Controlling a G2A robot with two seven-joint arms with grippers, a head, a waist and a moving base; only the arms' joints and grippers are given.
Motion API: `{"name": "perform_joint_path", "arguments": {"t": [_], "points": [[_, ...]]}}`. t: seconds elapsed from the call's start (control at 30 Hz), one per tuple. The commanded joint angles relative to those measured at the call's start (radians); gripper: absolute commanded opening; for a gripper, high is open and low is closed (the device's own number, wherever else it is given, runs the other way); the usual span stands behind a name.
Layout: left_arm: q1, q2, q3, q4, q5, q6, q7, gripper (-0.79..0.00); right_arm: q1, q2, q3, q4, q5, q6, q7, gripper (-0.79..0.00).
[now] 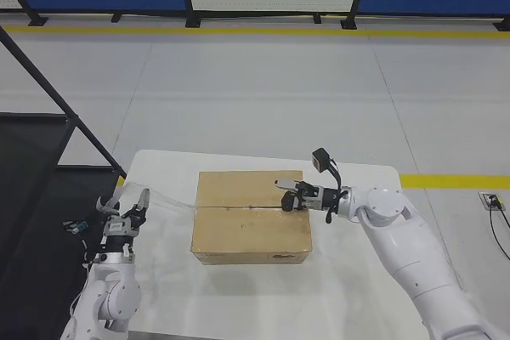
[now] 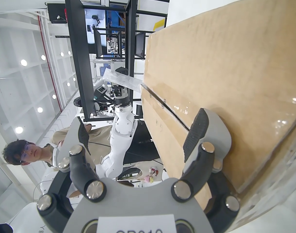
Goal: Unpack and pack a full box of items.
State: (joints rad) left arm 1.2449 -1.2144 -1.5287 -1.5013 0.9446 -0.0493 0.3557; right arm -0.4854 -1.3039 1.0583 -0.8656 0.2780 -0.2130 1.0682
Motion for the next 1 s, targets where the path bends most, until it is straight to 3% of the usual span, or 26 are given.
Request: {"name": "perform_joint_path", "arguments": {"t": [0.0, 0.6, 0.97], "points": [[0.01, -0.001, 0.004, -0.025, 0.015, 0.005, 0.002, 0.0, -0.006, 0.003, 0.008, -0.008, -0.001, 0.0, -0.001, 0.0], [-0.011, -0.014, 0.066, -0.098, 0.118, 0.017, -0.036, 0.0, -0.069, 0.034, 0.067, -0.081, -0.002, 0.004, 0.007, 0.0], [-0.078, -0.021, 0.123, -0.035, 0.2, -0.017, -0.085, 0.0, -0.102, 0.05, 0.096, -0.122, -0.002, 0.006, 0.008, 0.0]]}}
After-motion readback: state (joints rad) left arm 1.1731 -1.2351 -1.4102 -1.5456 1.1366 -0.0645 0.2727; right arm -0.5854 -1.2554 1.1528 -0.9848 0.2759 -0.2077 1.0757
